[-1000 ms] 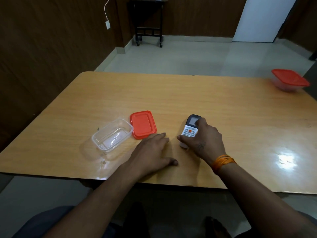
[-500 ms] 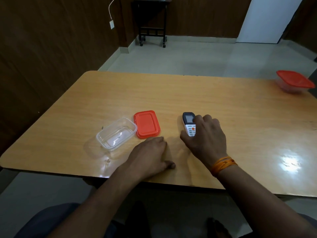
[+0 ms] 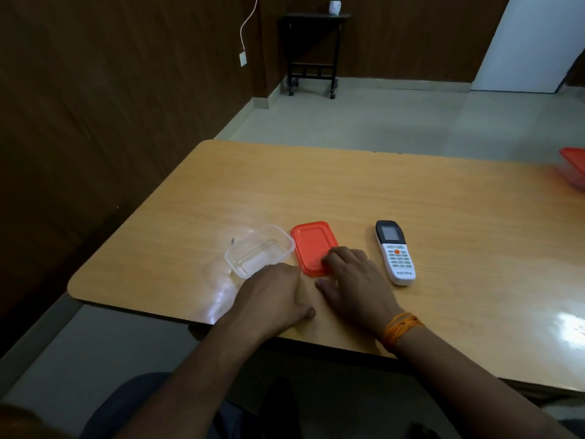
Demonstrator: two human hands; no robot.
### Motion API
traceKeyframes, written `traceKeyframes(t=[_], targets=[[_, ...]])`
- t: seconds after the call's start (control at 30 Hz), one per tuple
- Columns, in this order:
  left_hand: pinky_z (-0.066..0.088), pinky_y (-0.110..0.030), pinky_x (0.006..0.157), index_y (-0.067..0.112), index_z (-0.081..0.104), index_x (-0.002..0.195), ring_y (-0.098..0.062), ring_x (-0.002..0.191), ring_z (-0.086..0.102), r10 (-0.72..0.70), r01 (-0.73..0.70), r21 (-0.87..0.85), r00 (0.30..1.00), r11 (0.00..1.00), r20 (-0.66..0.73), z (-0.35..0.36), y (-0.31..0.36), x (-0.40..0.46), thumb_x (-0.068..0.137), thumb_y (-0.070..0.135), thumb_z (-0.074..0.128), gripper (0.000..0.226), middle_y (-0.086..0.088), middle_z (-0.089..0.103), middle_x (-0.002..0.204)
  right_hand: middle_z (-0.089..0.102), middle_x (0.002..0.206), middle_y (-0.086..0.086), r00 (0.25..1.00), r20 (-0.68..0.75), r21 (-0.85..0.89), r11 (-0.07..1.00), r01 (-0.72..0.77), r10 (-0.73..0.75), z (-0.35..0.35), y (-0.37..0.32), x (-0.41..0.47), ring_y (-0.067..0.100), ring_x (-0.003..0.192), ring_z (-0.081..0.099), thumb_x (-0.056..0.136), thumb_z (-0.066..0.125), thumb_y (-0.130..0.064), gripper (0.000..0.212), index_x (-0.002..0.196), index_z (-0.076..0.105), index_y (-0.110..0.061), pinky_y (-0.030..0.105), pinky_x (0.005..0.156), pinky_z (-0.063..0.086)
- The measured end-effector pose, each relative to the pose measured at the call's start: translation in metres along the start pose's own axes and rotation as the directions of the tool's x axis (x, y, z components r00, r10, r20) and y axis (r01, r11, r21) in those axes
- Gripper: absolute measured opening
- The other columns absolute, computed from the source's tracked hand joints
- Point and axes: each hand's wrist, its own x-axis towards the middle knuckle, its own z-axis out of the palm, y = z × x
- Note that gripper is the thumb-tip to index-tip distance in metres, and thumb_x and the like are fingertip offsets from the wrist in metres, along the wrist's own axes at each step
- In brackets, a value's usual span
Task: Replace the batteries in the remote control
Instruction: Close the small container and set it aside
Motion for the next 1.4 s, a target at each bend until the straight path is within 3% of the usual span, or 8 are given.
traceKeyframes(t=[0.17,0.33,0.47,0.67,0.83,1.03,1.23,1.4], targets=[[0.046,-0.036,0.088,0.019,0.061,0.121,-0.027,0.115,0.058,-0.028,0.020,-0.061,0.990,0.998,-0.135,0.013,0.012,0.003,0.089,0.052,0.066,0.046,-0.004,0.067,0.122,0.059,0.115,0.003,0.988,-0.085,0.140,0.983,-0.117,0.130,-0.002,0.008,-0.011,0.023,0.096,0.061,0.094,0.066,-0.053,0.036,0.108,0.067,-0.020,0.036,0.081,0.053],[0.039,-0.034,0.071,0.017,0.063,0.105,-0.028,0.107,0.059,-0.094,0.055,-0.178,0.972,0.982,-0.217,0.022,0.033,0.004,0.091,0.048,0.065,0.035,-0.005,0.071,0.107,0.069,0.115,0.005,0.898,0.000,0.385,0.829,-0.406,0.440,-0.017,0.002,0.002,0.025,0.107,0.066,0.086,0.080,-0.035,0.058,0.137,0.060,-0.016,0.037,0.090,0.053],[0.038,-0.035,0.069,0.018,0.057,0.093,-0.033,0.105,0.060,-0.165,0.095,-0.272,0.955,0.958,-0.248,0.027,0.034,0.009,0.091,0.042,0.065,0.026,-0.008,0.071,0.103,0.075,0.100,0.004,0.743,0.221,0.668,0.457,-0.587,0.632,-0.018,0.006,0.012,0.025,0.098,0.072,0.071,0.089,-0.019,0.059,0.126,0.067,-0.017,0.046,0.090,0.061],[0.053,-0.038,0.098,0.021,0.067,0.137,-0.025,0.115,0.068,-0.220,0.096,-0.560,0.963,0.823,-0.158,0.024,0.035,0.015,0.098,0.045,0.062,0.046,-0.004,0.073,0.127,0.075,0.085,0.011,0.697,0.419,0.859,-0.005,-0.512,0.581,-0.034,-0.003,-0.001,0.027,0.085,0.073,0.091,0.077,-0.024,0.016,0.091,0.076,-0.008,0.051,0.090,0.062],[0.060,-0.039,0.090,0.025,0.076,0.112,-0.014,0.098,0.074,-0.192,0.062,-0.808,0.979,0.585,-0.065,0.004,0.034,0.009,0.093,0.069,0.054,0.052,0.007,0.078,0.103,0.079,0.094,0.009,0.818,0.325,0.921,0.037,-0.387,0.474,-0.044,-0.029,-0.010,0.026,0.090,0.076,0.099,0.055,-0.060,0.048,0.098,0.075,-0.016,0.039,0.074,0.065],[0.066,-0.049,0.069,0.024,0.065,0.109,-0.029,0.090,0.074,-0.218,-0.035,-0.820,0.956,0.572,-0.194,-0.034,-0.007,0.012,0.100,0.033,0.063,0.013,-0.008,0.072,0.104,0.072,0.098,0.009,0.802,0.101,0.948,0.188,-0.257,0.589,-0.036,-0.053,-0.001,0.026,0.089,0.074,0.093,0.076,-0.032,0.018,0.101,0.070,-0.017,0.023,0.057,0.059],[0.062,-0.041,0.072,0.023,0.065,0.115,-0.021,0.091,0.070,-0.186,-0.016,-0.781,0.968,0.625,-0.168,-0.061,-0.061,0.023,0.102,0.028,0.064,0.015,0.000,0.070,0.107,0.064,0.076,0.019,0.805,0.376,0.924,-0.253,-0.288,0.458,-0.031,-0.077,0.021,0.022,0.058,0.068,0.091,0.078,-0.007,0.017,0.087,0.063,-0.002,0.028,0.060,0.064],[0.051,-0.036,0.065,0.007,0.069,0.097,-0.029,0.078,0.062,-0.225,0.047,-0.716,0.962,0.697,-0.157,-0.057,-0.078,0.037,0.107,0.033,0.051,0.033,-0.009,0.067,0.087,0.067,0.079,0.014,0.785,0.398,0.911,-0.303,-0.279,0.474,-0.017,-0.096,0.038,0.023,0.063,0.069,0.095,0.076,-0.019,0.025,0.089,0.054,-0.009,0.029,0.056,0.062]])
